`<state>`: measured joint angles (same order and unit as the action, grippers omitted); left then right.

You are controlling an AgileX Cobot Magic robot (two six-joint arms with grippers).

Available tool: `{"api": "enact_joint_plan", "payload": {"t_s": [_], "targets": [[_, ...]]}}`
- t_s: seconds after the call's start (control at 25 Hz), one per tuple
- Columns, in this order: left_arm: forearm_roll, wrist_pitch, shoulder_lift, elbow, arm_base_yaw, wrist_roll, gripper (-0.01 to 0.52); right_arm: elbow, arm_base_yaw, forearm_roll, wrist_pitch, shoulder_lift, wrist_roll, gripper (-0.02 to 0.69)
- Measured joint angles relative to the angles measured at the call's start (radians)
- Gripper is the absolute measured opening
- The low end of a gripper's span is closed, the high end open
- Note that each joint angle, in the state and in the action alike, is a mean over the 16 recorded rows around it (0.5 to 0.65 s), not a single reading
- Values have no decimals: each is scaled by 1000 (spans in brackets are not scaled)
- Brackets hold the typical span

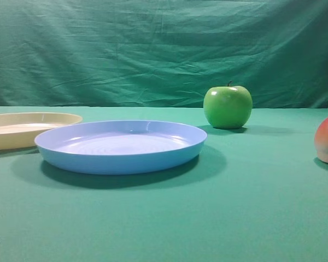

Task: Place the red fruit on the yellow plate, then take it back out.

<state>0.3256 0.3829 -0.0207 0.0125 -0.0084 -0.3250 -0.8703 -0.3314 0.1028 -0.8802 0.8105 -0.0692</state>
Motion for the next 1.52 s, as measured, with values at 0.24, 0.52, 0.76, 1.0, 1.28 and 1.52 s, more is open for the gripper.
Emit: {"api": "enact_joint_plan", "payload": {"t_s": [0.24,0.52,0.76,1.0,1.28,1.52], "targets": [[0,0,0,0,0,0,0,0,0,-23,-123,-159,1,0],[0,0,0,0,0,0,0,0,0,-36,-237,-295,0,0],[0,0,0,0,0,0,0,9,24,-31,-249,-396,-1,0],[0,0,0,0,0,0,0,98,102,-26,-99,-508,-5,0],[0,0,0,0,0,0,0,331,230,-18,210,-655,-25,0],[0,0,0,0,0,0,0,575,300,-5,425,-755,-50,0]]}}
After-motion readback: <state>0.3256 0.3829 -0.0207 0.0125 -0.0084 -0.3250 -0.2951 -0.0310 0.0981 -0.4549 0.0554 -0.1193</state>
